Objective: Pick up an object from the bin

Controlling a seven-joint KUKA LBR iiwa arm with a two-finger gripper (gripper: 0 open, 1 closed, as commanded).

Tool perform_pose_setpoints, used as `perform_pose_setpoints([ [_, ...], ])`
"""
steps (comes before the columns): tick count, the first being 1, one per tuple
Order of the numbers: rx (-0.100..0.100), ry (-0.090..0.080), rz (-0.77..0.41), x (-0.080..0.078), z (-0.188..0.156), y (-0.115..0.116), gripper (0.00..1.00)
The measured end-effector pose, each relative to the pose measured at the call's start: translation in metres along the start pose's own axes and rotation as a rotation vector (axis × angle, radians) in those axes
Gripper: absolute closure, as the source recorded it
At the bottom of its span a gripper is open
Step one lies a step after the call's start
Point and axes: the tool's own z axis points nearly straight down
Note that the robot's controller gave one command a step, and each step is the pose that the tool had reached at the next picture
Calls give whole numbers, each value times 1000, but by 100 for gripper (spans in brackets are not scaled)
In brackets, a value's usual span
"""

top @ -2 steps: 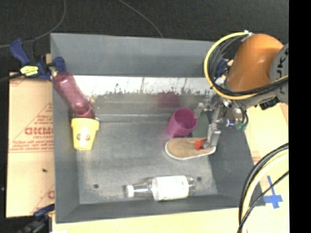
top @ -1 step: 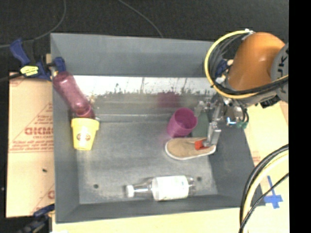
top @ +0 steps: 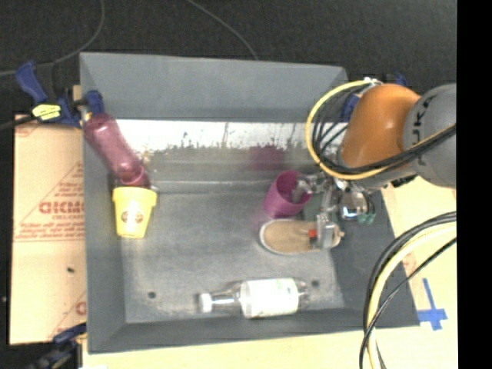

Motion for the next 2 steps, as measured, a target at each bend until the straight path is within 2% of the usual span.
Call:
perform_pose_setpoints([
  [1,-7,5,187,4,31,-1,0],
  [2,0,5,218,1,34,6,0],
])
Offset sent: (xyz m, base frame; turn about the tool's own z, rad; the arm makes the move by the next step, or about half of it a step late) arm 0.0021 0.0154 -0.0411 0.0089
